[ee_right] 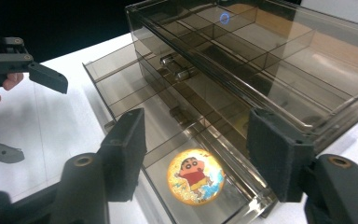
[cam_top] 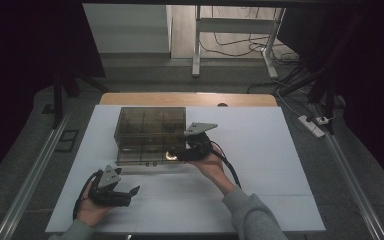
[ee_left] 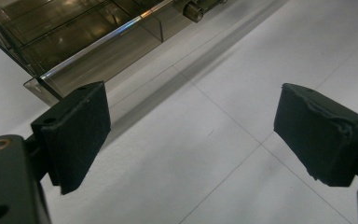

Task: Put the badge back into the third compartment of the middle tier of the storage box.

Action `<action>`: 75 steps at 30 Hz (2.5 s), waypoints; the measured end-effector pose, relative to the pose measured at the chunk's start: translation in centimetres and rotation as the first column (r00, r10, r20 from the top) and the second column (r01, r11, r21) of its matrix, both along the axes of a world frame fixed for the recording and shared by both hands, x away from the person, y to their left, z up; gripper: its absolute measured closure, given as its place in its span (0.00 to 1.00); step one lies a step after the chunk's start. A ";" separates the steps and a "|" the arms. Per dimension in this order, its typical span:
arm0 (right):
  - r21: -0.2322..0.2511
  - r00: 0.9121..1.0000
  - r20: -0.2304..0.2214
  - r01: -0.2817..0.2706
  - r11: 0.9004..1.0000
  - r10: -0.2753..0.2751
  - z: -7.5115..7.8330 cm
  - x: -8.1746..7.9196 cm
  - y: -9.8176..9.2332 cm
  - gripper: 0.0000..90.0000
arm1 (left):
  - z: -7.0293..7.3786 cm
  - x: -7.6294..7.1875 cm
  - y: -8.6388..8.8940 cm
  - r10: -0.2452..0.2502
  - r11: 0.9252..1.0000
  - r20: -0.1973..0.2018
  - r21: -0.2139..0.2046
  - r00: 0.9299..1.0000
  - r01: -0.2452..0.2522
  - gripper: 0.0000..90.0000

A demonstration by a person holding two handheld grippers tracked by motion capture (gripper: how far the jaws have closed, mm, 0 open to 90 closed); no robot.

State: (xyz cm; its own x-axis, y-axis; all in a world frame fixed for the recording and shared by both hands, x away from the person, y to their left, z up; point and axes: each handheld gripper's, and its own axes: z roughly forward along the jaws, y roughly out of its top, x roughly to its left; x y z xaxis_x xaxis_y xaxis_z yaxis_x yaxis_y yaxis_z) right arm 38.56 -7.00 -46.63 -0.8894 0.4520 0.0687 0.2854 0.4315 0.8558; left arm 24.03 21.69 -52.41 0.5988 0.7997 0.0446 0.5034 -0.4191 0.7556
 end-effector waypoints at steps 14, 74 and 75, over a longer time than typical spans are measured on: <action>0.035 1.000 -0.005 0.007 0.999 -0.007 0.3 -0.8 -1.9 0.38 | 0.1 -0.1 0.0 0.005 1.000 0.000 -0.008 1.000 -0.005 0.12; -0.039 0.940 0.054 0.338 0.940 -0.336 -3.1 -7.9 -25.6 0.36 | 0.0 -0.3 -0.6 -0.025 0.999 -0.023 -0.020 0.999 0.025 0.12; -0.040 0.941 0.057 0.337 0.941 -0.334 -3.3 -8.0 -25.8 0.36 | 0.0 -0.3 -0.6 -0.024 0.999 -0.023 -0.022 0.999 0.024 0.12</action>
